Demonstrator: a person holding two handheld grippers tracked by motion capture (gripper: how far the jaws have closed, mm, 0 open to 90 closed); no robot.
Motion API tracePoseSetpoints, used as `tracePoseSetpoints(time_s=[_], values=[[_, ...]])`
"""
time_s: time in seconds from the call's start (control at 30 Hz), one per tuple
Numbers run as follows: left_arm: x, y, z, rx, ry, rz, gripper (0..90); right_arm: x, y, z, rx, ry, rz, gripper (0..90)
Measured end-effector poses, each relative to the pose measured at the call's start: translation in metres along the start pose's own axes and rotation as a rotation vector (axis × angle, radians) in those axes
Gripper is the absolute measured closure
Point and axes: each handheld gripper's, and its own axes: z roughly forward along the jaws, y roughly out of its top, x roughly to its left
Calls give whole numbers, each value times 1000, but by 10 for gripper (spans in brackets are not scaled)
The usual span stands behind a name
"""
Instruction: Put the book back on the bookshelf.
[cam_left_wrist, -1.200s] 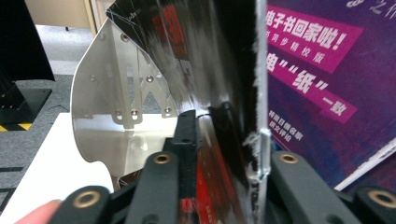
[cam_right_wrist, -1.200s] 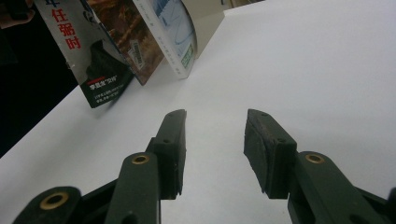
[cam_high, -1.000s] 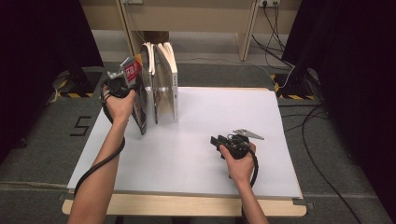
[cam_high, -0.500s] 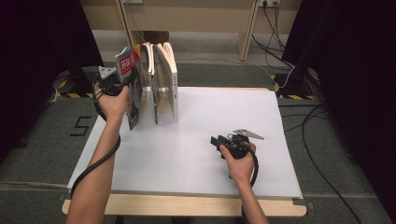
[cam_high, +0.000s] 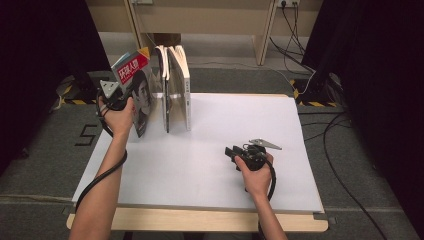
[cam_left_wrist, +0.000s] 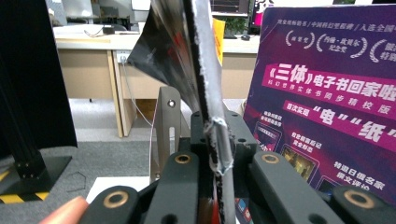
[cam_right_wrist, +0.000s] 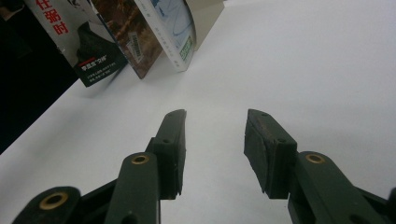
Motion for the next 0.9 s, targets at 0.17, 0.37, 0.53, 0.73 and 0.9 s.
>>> tracePoseSetpoints(time_s=[0.17, 0.37, 0.53, 0.73, 0.9], values=[[1, 5, 1, 42, -17, -27, 828, 0, 0, -1, 1, 2, 4, 590], [4, 5, 5, 119, -28, -74, 778, 1, 0, 0, 5, 5, 2, 590], [2, -2, 10, 163, -41, -93, 744, 1, -1, 2, 11, 8, 1, 590], [-1, -1, 10, 164, -43, -90, 822, 0, -1, 0, 15, 6, 11, 590], [-4, 4, 13, 191, -60, -110, 857, -1, -1, 1, 26, 9, 14, 589]])
